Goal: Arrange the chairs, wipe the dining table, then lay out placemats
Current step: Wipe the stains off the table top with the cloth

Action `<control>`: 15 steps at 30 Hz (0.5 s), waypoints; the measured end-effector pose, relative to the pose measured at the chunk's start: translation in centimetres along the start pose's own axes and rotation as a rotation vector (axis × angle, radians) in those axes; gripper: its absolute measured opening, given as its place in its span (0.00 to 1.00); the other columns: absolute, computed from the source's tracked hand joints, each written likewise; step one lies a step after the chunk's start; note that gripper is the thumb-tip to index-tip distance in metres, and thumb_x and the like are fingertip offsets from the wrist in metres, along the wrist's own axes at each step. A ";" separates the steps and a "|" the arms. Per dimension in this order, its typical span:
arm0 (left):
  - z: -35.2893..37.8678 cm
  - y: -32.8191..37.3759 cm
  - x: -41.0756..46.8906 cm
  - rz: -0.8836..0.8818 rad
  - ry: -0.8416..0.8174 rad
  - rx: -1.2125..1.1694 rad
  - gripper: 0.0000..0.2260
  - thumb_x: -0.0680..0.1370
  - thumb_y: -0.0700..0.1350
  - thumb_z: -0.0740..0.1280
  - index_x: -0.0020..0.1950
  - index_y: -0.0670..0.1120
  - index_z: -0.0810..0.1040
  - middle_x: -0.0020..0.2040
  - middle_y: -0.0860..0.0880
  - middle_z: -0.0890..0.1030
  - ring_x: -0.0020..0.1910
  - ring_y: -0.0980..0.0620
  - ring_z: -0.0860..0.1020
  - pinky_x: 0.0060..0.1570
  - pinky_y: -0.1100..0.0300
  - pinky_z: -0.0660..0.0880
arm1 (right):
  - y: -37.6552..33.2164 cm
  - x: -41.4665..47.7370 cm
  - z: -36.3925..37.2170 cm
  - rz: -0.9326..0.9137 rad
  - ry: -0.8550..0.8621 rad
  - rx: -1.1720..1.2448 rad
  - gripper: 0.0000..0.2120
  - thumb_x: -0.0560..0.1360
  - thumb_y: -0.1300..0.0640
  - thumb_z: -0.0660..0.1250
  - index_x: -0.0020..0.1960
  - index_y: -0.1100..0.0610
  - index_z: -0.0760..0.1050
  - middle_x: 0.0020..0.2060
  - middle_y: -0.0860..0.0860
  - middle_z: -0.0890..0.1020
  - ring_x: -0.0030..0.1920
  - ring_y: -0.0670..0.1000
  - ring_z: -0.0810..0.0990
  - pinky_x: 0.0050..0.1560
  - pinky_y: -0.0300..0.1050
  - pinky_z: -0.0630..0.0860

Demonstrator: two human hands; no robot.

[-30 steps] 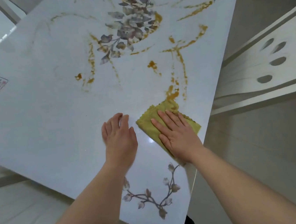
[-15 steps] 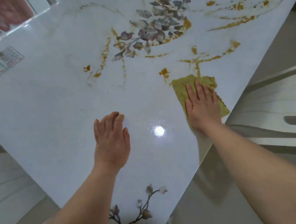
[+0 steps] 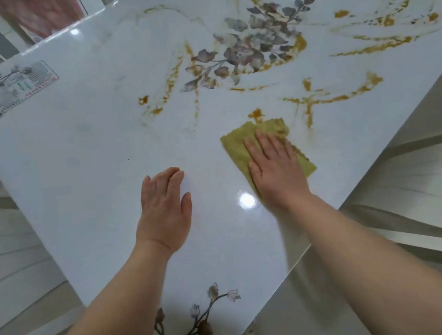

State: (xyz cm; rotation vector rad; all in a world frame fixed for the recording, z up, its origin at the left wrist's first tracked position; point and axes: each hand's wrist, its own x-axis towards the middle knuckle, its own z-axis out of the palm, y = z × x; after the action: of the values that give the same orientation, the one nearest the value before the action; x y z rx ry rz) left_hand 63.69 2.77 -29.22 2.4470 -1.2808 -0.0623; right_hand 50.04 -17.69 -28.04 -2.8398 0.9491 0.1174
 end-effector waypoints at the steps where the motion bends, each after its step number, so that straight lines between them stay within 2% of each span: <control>1: 0.0 0.0 0.0 0.000 -0.004 0.003 0.21 0.77 0.48 0.53 0.66 0.40 0.69 0.66 0.45 0.69 0.66 0.46 0.65 0.71 0.41 0.55 | 1.1 0.8 -0.1 0.056 0.004 0.001 0.27 0.79 0.45 0.38 0.78 0.46 0.46 0.78 0.48 0.48 0.77 0.51 0.45 0.75 0.52 0.41; 4: -0.1 0.0 0.0 -0.003 -0.010 -0.002 0.21 0.77 0.48 0.53 0.67 0.40 0.69 0.65 0.45 0.69 0.66 0.46 0.65 0.71 0.41 0.55 | 2.7 2.3 -0.3 0.171 0.002 -0.008 0.25 0.82 0.47 0.42 0.78 0.47 0.44 0.78 0.49 0.46 0.77 0.51 0.43 0.76 0.53 0.41; 9: 0.1 0.2 0.0 -0.006 -0.009 0.023 0.22 0.78 0.48 0.52 0.67 0.39 0.69 0.65 0.44 0.70 0.66 0.46 0.65 0.71 0.41 0.55 | 0.2 2.1 0.0 0.312 -0.023 0.001 0.26 0.82 0.47 0.41 0.78 0.49 0.41 0.78 0.50 0.43 0.77 0.54 0.42 0.75 0.55 0.39; 13: 0.1 0.2 -0.1 -0.012 0.000 -0.012 0.22 0.78 0.47 0.51 0.67 0.38 0.69 0.65 0.44 0.70 0.66 0.47 0.64 0.73 0.45 0.52 | -2.5 0.2 0.7 0.215 -0.035 -0.021 0.26 0.81 0.47 0.39 0.78 0.48 0.40 0.78 0.50 0.42 0.77 0.53 0.41 0.75 0.55 0.38; 15: -0.2 0.0 0.0 -0.021 0.037 -0.054 0.21 0.77 0.45 0.53 0.66 0.37 0.70 0.64 0.42 0.72 0.65 0.47 0.65 0.72 0.49 0.53 | -3.4 -0.8 1.1 0.125 -0.005 -0.041 0.28 0.79 0.46 0.37 0.78 0.48 0.44 0.78 0.50 0.46 0.77 0.54 0.44 0.75 0.54 0.39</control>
State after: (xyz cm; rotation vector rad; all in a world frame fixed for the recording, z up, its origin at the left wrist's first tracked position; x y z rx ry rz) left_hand 63.75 2.86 -29.09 2.4050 -1.2216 -0.0569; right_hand 51.42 -14.41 -28.66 -2.8138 1.1362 0.1591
